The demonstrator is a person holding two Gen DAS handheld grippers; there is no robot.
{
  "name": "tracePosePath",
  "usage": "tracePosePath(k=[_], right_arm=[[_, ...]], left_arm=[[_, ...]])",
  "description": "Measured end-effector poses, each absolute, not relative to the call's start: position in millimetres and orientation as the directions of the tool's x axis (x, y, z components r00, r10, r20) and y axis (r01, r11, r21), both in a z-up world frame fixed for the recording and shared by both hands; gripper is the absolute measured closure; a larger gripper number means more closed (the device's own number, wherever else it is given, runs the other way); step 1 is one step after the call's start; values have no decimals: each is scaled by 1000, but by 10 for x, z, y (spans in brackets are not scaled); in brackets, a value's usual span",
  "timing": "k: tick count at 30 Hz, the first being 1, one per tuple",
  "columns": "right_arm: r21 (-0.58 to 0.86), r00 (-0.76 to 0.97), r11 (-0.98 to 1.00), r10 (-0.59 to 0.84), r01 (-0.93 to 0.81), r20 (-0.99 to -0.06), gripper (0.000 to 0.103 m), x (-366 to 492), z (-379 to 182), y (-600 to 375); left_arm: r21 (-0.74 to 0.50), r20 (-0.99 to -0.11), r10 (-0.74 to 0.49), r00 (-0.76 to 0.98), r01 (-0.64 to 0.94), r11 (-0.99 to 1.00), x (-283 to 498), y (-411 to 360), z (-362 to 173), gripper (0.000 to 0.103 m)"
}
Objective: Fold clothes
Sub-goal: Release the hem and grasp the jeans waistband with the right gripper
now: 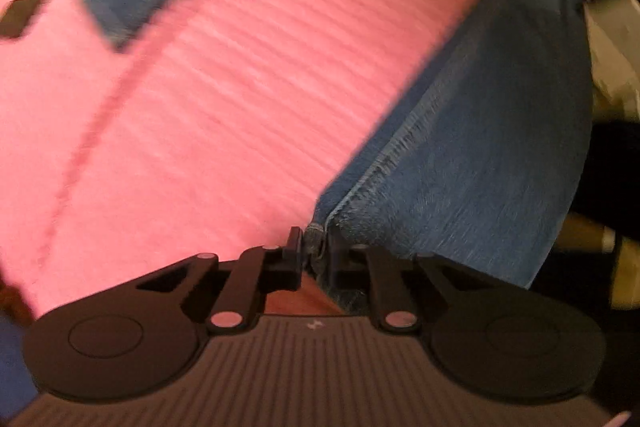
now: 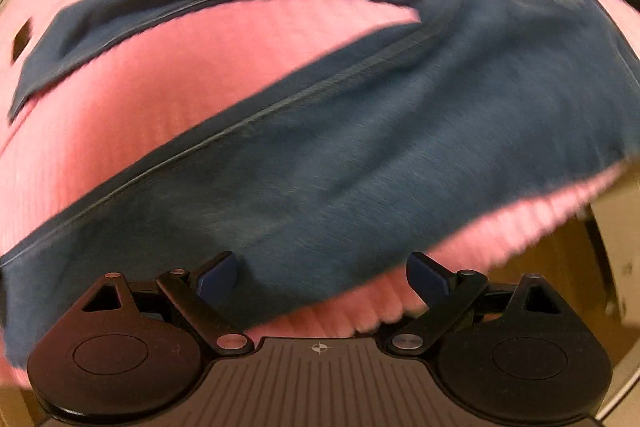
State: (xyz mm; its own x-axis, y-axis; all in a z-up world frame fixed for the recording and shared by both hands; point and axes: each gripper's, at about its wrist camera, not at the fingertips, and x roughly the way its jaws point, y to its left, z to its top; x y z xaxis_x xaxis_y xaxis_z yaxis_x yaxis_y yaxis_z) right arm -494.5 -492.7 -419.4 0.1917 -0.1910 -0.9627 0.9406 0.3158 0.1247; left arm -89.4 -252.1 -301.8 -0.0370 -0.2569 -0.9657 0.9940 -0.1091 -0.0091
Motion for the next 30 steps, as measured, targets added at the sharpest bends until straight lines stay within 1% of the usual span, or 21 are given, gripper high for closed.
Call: tracePosePath(k=[1, 3, 4, 6, 9, 12, 15, 19, 22, 25, 26, 27, 28, 29, 30], right_arm=[[129, 190, 287, -194, 949, -962, 9, -5010, -4191, -4935], [138, 186, 230, -201, 963, -962, 9, -5139, -4185, -4950], [143, 184, 201, -204, 969, -962, 9, -5204, -4183, -4958], [156, 182, 133, -218, 979, -959, 9, -5362, -4182, -5007], [178, 171, -1, -276, 984, -946, 9, -5725, -4117, -5117], [198, 145, -112, -364, 974, -920, 9, -6222, -4021, -5251], [224, 119, -213, -417, 951, -901, 9, -6777, -4051, -5477], [287, 101, -342, -471, 895, -876, 10, -7472, -4142, -5899], [341, 91, -390, -535, 856, -840, 10, -7953, -4176, -6279], [369, 119, -377, -545, 849, -830, 10, -8254, -4298, -6595], [379, 128, -373, -548, 847, -827, 14, -8354, -4338, -6700], [388, 137, -369, -551, 845, -823, 34, -8454, -4379, -6805], [398, 147, -366, -553, 841, -820, 50, -8550, -4420, -6903], [414, 165, -374, -544, 830, -823, 54, -8602, -4468, -6937], [428, 182, -382, -535, 819, -825, 72, -8649, -4514, -6967]], left_arm=[[0, -964, -263, -22, 996, -84, -862, -2530, -2968, 91], [-5, -974, -226, -17, 999, -52, -881, -2590, -3006, 91], [12, -979, -204, 0, 998, -56, -919, -2618, -3045, 88], [66, -986, -159, 52, 994, -84, -1016, -2672, -3131, 80], [218, -965, -179, 193, 966, -135, -1167, -2720, -3034, 81], [275, -943, -241, 230, 946, -171, -1343, -2803, -2867, 81], [242, -946, -272, 178, 944, -224, -1708, -2996, -2768, 80], [193, -959, -266, 101, 919, -344, -2383, -3400, -2804, 80], [176, -957, -285, 53, 888, -425, -2855, -3777, -2794, 80], [176, -944, -329, 1, 846, -503, -3311, -4328, -2742, 80], [178, -939, -343, -17, 830, -529, -3464, -4518, -2723, 80], [181, -933, -359, -36, 814, -551, -3604, -4713, -2704, 80], [185, -925, -375, -55, 799, -573, -3738, -4911, -2685, 80], [190, -918, -389, -71, 783, -592, -3863, -5099, -2666, 80], [197, -911, -402, -86, 768, -610, -3982, -5284, -2649, 80]])
